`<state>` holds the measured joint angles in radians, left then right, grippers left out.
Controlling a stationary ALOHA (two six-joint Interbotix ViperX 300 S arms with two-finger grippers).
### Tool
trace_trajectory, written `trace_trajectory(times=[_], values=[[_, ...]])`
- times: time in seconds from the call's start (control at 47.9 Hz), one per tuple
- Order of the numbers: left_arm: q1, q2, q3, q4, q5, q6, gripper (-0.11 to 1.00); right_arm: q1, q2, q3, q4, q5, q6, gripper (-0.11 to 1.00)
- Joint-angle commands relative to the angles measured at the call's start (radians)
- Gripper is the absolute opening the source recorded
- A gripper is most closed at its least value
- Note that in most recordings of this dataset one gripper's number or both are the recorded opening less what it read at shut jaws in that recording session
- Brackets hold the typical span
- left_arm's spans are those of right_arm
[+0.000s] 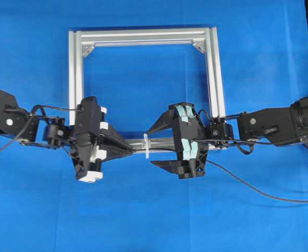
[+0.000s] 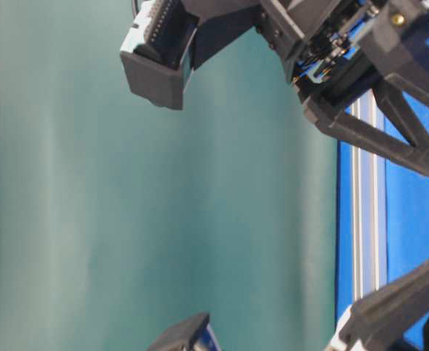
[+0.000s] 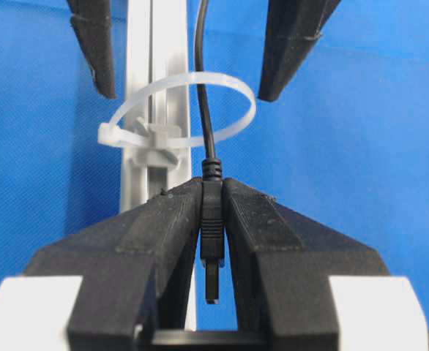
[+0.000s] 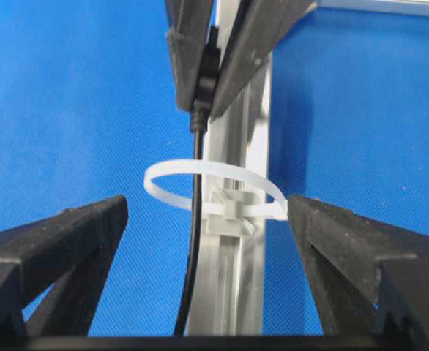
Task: Insert the wire through the string loop located in the center.
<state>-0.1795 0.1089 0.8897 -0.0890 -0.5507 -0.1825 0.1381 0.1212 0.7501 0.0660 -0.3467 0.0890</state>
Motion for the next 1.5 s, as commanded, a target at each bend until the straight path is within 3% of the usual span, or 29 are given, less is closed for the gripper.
trace_trajectory(times=[0.0,0.46,0.94,1.483], values=[[-0.003,-0.051,0.018,0.003,-0.005,0.002,0.09,0.002,-0.012,-0.012,0.002,-0.003,-0.002,0.93],[-0.020,-0.210,0.213,0.003,-0.005,-0.011,0.09,0.000,-0.018,-0.018,0.002,0.020,-0.003,0.93],[-0.048,-0.457,0.453,0.003,0.015,-0.109,0.09,0.006,-0.031,-0.021,0.000,0.020,-0.002,0.93],[-0.048,-0.494,0.445,0.006,0.144,-0.092,0.09,0.017,-0.031,-0.026,0.002,0.021,-0.002,0.93]])
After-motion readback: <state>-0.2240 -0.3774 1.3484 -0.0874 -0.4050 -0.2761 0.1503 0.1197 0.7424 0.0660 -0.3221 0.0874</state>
